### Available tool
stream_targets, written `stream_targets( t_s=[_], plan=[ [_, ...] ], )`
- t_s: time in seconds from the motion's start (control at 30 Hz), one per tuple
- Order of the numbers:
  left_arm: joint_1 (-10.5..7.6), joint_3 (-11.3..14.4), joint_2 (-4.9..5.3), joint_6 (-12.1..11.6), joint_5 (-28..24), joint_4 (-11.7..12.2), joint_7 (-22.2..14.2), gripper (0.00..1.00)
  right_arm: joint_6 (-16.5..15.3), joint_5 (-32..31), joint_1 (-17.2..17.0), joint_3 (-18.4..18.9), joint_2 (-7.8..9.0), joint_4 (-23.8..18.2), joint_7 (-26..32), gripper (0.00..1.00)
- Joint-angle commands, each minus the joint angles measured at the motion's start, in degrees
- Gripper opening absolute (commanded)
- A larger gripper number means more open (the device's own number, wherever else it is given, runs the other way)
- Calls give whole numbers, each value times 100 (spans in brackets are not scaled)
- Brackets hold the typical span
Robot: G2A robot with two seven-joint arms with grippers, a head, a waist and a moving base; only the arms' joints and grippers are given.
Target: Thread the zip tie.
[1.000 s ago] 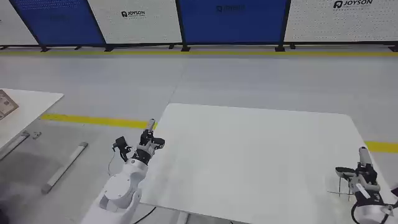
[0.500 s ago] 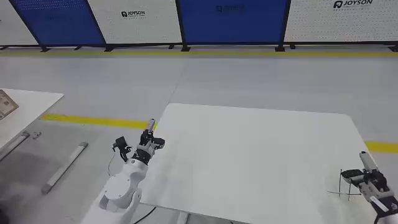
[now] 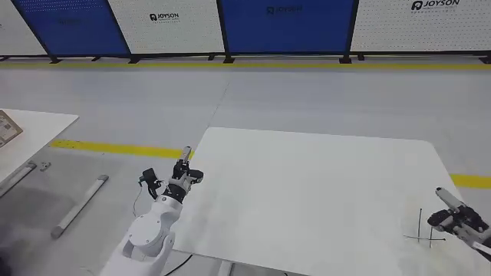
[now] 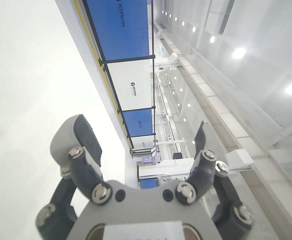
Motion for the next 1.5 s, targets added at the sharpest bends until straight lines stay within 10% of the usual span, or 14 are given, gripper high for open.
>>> stream_targets(
  t_s=[0.0,0.67,1.07,1.23,1.47],
  plan=[
    [0,0,0,0,0,0,0,100,54,-334,300,-78,69,149,689,100],
    [0,0,0,0,0,0,0,100,20,-682,602,-143,155,360,1089,100],
    [0,0,0,0,0,0,0,100,-1250,-778,528,223,455,610,2091,100],
    [0,0,0,0,0,0,0,100,-1258,-1064,438,62,806,581,2091,100],
    [0,0,0,0,0,0,0,100,-1255,-1064,442,44,830,589,2091,100]
  ],
)
